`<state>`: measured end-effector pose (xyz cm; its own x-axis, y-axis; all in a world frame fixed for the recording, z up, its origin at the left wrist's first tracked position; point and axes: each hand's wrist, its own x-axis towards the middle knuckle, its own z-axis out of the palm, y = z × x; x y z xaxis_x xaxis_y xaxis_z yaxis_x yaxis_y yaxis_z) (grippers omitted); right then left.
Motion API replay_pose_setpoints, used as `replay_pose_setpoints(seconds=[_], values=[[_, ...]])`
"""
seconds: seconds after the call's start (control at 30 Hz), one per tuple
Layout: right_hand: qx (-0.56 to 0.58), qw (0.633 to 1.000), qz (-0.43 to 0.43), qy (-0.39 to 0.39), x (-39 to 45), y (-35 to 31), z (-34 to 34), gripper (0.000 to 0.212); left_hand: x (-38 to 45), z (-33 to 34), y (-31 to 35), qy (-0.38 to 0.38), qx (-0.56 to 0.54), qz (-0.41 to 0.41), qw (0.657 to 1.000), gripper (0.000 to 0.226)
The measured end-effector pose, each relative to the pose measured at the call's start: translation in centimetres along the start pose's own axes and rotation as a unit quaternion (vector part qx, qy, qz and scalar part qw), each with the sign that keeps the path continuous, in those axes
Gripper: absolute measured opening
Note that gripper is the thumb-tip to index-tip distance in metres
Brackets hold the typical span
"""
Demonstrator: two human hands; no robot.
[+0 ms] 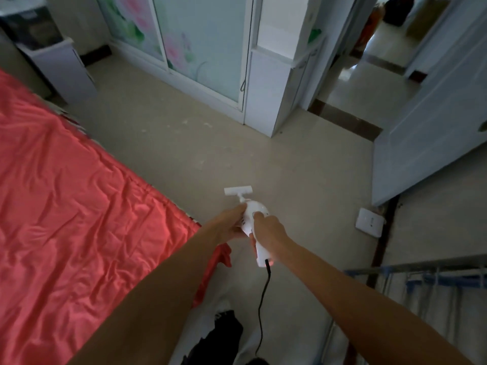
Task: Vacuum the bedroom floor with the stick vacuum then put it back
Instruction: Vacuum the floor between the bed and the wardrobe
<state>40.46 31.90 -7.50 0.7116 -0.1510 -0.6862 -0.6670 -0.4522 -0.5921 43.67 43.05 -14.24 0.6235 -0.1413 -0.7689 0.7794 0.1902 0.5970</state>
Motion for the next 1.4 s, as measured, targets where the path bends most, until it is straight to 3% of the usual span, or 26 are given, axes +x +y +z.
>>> replay_pose_setpoints(seconds=[0.13, 0.27, 0.57, 0.77, 0.93, 1.03, 1.17, 1.4], values=[[-0.035, 0.999, 0.015, -0.006, 2.8, -1.0, -0.9, 0.049, 3.6, 0.3, 1.2, 0.035, 0.043, 0.003, 0.998, 0.041], [-0.038, 0.999, 0.018, -0.035, 5.6, -1.3, -2.1, 0.047, 6.5, 1.5, 1.6, 0.04, 0.037, 0.002, 0.998, 0.037], [0.068, 0.989, 0.128, -0.029, 13.3, 0.0, -4.5, 0.062, 10.1, 5.5, 1.5, 0.054, 0.009, -0.002, 0.999, 0.03], [0.075, 0.977, 0.179, -0.087, 15.6, -1.8, -9.1, 0.033, 11.7, 8.7, 3.0, 0.071, 0.012, 0.009, 0.997, 0.029], [0.082, 0.974, 0.174, -0.119, 16.9, -2.7, -10.5, 0.035, 12.8, 9.9, 3.8, 0.093, 0.016, 0.013, 0.995, 0.032], [0.096, 0.97, 0.202, -0.089, 18.8, -2.4, -10.4, 0.036, 13.6, 10.5, 4.4, 0.102, 0.011, 0.015, 0.995, 0.033], [0.085, 0.978, 0.173, -0.08, 20.3, -3.1, -9.9, 0.059, 14.8, 10.6, 5.3, 0.095, 0.023, 0.019, 0.995, 0.036], [0.113, 0.978, 0.164, -0.064, 21.7, -6.8, -9.3, 0.061, 17.0, 9.0, 8.6, 0.09, 0.033, 0.03, 0.995, 0.037]])
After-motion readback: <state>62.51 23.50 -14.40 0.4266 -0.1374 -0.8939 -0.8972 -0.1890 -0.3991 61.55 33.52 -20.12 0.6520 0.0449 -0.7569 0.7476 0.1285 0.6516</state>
